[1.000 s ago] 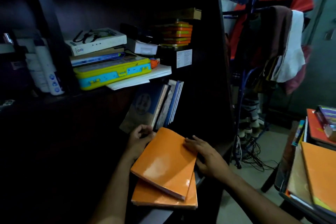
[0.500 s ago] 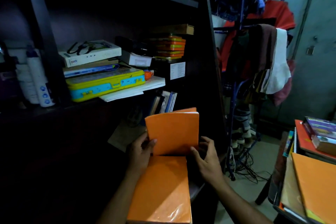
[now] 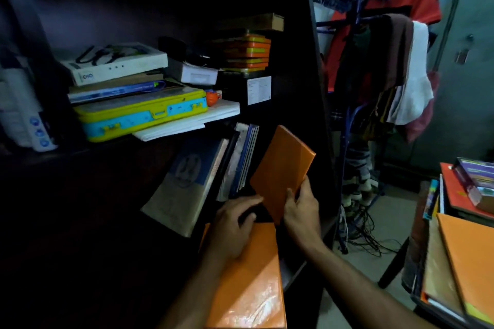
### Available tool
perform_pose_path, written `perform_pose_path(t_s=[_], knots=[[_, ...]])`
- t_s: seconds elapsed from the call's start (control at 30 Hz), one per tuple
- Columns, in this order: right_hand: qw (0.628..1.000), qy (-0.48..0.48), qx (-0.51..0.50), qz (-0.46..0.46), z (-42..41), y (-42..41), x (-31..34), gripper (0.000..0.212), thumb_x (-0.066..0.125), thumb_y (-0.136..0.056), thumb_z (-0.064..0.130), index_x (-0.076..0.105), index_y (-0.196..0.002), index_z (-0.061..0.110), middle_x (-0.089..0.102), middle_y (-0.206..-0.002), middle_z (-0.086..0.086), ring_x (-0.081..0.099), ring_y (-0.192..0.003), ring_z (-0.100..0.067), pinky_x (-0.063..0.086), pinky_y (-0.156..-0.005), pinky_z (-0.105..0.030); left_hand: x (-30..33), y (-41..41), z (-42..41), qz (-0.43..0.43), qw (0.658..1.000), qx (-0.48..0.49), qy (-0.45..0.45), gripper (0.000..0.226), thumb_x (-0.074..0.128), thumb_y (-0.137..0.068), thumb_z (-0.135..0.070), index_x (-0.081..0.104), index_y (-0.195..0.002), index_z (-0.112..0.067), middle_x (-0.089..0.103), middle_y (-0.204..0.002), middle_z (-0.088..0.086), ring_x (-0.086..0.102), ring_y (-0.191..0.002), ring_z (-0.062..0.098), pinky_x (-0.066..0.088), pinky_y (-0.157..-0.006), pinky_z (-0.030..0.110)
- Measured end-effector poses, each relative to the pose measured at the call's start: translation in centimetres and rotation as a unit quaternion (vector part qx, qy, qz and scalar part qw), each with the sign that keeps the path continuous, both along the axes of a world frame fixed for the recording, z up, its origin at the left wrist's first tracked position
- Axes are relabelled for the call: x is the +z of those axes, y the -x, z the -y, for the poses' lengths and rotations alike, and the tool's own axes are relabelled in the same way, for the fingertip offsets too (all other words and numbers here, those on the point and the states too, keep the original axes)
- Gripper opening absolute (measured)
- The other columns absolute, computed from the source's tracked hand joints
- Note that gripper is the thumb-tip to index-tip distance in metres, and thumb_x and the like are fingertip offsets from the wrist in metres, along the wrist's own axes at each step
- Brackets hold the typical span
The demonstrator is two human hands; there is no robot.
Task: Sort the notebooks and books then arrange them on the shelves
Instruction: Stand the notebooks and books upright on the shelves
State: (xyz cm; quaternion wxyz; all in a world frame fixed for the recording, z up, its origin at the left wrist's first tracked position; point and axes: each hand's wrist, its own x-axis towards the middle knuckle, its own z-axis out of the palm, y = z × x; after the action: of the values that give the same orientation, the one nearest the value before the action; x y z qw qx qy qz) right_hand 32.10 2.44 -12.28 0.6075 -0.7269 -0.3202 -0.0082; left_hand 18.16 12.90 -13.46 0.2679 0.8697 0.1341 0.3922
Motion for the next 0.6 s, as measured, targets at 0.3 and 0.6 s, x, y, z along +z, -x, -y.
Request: perform_pose_path(t_s=[0.3, 0.6], knots=[[0.990, 0.100, -0.060, 0.080, -2.5, -2.9, -1.3, 0.035, 0.045, -0.103, 0.030, 0.032, -0.134, 0.018, 0.066, -0.092, -0.008, 0.067, -0.077, -0.034, 0.052, -0.063, -0.043, -2.0, 2.9, -6.4, 0.004, 0.947, 0.274, 0.170, 0.071, 0.066, -0.090, 0.003, 0.038, -0.153, -0.014, 0.037, -0.156, 0.021, 0.035, -0.142, 0.041, 0.030, -0.113, 0.052], [0.997, 0.075, 0.000, 0.013, -6.2, -3.6, -1.1, 0.064, 0.049, -0.097, 0.044, 0.017, -0.147, 0.020, 0.058, -0.090, 0.002, 0.059, -0.071, -0.017, 0.052, -0.066, -0.033, -1.5, 1.8, -6.2, 0.086, 0.940, 0.200, 0.262, 0.056, 0.050, -0.102, -0.033, 0.035, -0.155, -0.020, 0.052, -0.143, 0.013, 0.051, -0.128, 0.031, 0.044, -0.101, 0.043]])
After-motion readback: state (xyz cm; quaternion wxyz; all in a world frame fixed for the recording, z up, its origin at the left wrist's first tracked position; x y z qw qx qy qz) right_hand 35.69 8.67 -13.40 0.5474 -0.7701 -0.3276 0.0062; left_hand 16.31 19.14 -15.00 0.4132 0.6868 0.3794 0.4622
